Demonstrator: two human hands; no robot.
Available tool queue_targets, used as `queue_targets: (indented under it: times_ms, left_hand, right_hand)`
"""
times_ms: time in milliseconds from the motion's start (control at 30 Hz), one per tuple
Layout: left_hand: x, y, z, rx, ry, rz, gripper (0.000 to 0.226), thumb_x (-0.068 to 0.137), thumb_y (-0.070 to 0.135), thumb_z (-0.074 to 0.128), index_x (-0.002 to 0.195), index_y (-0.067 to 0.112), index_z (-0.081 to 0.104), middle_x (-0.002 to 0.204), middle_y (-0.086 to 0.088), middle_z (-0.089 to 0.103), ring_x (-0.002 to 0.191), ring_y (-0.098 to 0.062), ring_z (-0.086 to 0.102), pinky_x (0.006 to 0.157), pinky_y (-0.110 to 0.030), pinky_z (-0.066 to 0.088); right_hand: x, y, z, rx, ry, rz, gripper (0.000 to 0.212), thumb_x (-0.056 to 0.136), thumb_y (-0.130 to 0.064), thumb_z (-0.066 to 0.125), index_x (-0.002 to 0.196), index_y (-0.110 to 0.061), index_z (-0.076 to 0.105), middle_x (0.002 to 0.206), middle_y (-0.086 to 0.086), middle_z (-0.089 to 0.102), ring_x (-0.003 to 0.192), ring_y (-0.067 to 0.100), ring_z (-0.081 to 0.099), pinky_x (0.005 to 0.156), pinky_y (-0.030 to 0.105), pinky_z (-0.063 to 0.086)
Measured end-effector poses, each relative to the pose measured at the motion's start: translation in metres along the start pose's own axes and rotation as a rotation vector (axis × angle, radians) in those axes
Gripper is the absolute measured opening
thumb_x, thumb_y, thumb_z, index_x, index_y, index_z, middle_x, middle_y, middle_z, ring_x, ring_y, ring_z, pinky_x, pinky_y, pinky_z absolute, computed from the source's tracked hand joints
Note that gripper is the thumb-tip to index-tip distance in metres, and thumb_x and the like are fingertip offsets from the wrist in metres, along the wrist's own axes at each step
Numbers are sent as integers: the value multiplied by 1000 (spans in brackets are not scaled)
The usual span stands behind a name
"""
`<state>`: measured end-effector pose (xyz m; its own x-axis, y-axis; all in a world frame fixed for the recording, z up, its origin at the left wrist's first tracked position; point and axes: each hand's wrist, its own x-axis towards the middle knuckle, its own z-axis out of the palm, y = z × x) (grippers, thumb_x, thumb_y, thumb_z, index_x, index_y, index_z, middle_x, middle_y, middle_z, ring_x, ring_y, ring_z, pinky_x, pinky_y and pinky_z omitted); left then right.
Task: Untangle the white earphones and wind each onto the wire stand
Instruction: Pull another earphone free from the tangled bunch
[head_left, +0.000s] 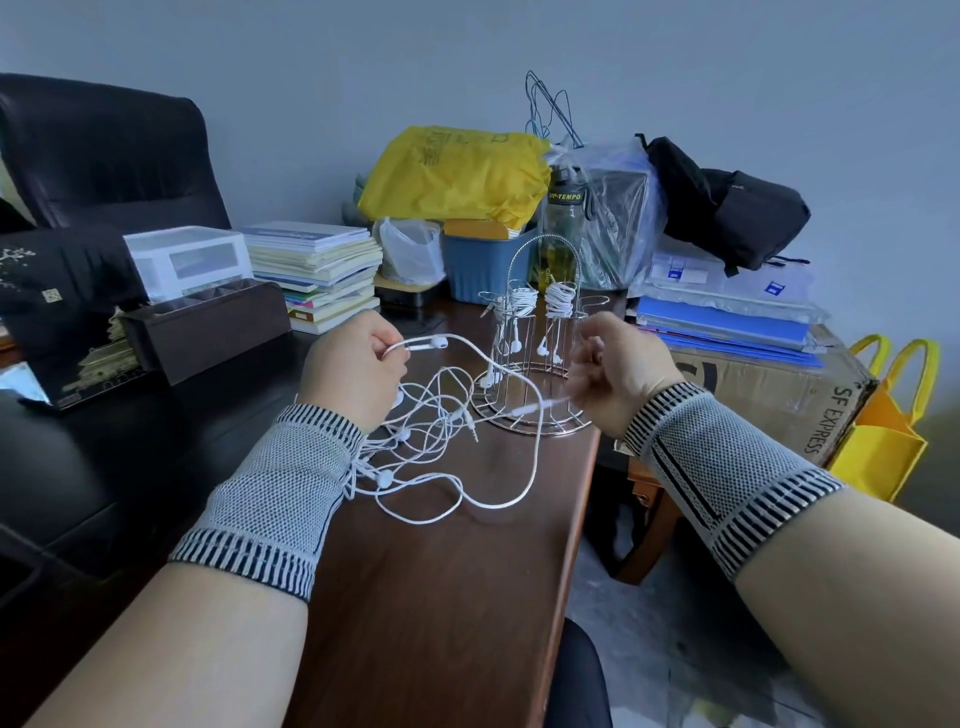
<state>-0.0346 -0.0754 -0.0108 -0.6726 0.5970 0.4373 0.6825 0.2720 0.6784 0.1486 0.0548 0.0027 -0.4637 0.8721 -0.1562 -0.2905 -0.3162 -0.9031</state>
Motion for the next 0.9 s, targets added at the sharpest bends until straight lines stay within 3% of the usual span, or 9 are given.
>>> queue_targets:
  times_ms: [100,200,300,467,633,700,767,833,900]
  left_hand:
    - [0,0,2,1,2,9,15,94,18,61,81,23,57,73,8,68,75,-13,65,65,-27,45]
    - [1,0,3,-2,9,25,12,94,17,61,84,22,58,73,8,69,75,-13,65,70,-29,49]
    - [1,1,4,-55,14,26,9,94,14,59,91,22,59,74,10,68,74,-10,66,68,-29,51]
    - [0,3,0,-231,11,-1,22,99,7,50,112,19,63,87,14,64,77,-3,68,65,-33,60]
    - [1,5,-4,-322,-33,-63,32,96,0,50,79,22,66,85,0,70,85,-26,71,79,-47,60]
    - [0,4,-7,-206,-106,-45,33,93,-2,49,76,20,67,83,-6,69,76,-24,69,73,-38,60]
    - [-3,4,-7,-4,-271,21,32,90,-3,50,76,19,69,69,-1,65,50,-4,55,48,-15,47]
    - [-7,7,-5,125,-439,32,28,90,1,53,80,17,74,49,11,57,32,0,41,34,-11,27]
    - [-11,11,-7,157,-557,3,23,89,9,54,83,17,75,43,14,53,31,2,41,35,-11,27]
  right_hand:
    - [3,2,-5,-717,-35,-148,9,90,-14,63,85,-7,63,68,5,64,37,8,34,35,19,28]
    - [2,7,-3,-1355,-219,-265,9,82,-16,69,77,-14,75,80,2,74,54,7,55,47,19,49]
    - [2,13,2,-1582,-354,-248,17,77,-30,67,64,-21,76,69,-6,71,66,12,59,68,27,54]
    - [-4,15,5,-1360,-502,-117,43,84,-39,72,44,-24,63,41,-8,49,41,12,37,48,21,37]
    - [8,19,-2,-1062,-196,-199,20,84,-28,72,76,-10,75,47,-2,45,37,8,33,36,16,30]
    - [13,19,-6,-934,-100,-230,15,88,-22,69,80,-10,74,42,-6,43,31,6,30,32,18,26]
    - [16,18,-9,-834,-54,-253,14,91,-19,64,84,-10,73,37,-8,40,32,7,29,32,19,23]
    - [16,19,-9,-708,-57,-247,13,92,-19,63,87,-10,71,39,-5,41,32,9,28,33,18,22]
    - [14,18,-6,-576,-90,-236,13,92,-18,63,88,-9,71,44,0,42,32,9,27,32,17,21]
